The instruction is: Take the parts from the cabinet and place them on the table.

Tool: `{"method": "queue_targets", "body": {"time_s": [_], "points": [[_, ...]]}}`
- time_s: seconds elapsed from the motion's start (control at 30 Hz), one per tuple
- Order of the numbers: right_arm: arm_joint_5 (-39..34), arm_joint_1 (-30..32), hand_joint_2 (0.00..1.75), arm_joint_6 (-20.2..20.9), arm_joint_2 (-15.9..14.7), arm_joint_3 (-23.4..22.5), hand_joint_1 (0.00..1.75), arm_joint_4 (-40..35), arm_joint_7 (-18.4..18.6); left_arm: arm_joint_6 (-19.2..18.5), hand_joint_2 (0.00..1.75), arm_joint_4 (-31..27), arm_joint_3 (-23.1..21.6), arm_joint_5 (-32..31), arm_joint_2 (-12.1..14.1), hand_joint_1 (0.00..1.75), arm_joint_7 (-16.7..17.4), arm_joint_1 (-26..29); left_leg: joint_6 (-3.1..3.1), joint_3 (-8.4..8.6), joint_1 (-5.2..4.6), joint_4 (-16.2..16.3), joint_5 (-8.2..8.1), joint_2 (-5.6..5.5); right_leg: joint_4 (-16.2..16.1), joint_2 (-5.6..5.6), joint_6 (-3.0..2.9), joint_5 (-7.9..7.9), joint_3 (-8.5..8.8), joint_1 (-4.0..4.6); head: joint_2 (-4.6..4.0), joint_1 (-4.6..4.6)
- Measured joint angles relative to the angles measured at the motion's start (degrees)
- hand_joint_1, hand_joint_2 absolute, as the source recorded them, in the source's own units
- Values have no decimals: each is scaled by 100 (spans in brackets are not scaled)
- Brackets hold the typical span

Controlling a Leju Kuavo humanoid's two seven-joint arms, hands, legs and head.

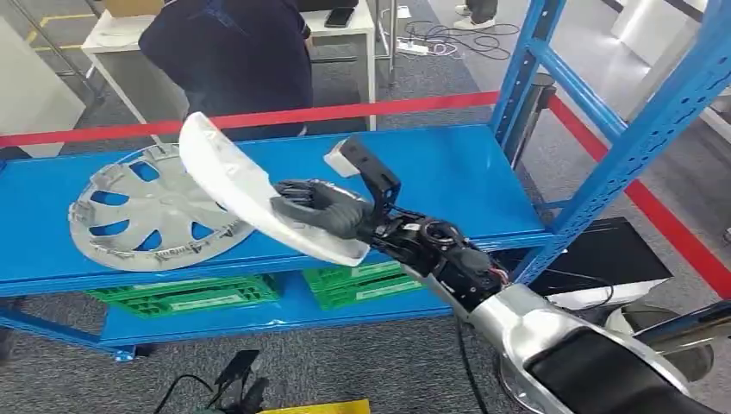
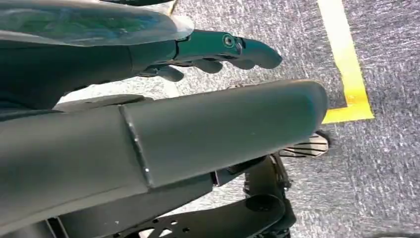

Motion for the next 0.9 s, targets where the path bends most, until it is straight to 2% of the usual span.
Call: {"method": "queue_targets", "body": {"time_s": [0.4,0.67,0.9], "points": [[-195,190,175,402,308,468,175,-96,-225,2,0,0,-9,59,2,0,-22,-9,0,0,0,0,0,0,0,1,0,0,-2,0,0,9],[-168,252,175,483,376,629,175,-286,-249,87,0,0,-9,101,2,0,-203,-7,0,0,0,0,0,0,0,0,0,0,-1,0,0,13],[-168,291,175,496,406,754,175,-415,-256,107,0,0,-9,103,2,0,-221,-5,0,0,0,0,0,0,0,0,0,0,-1,0,0,20]]}}
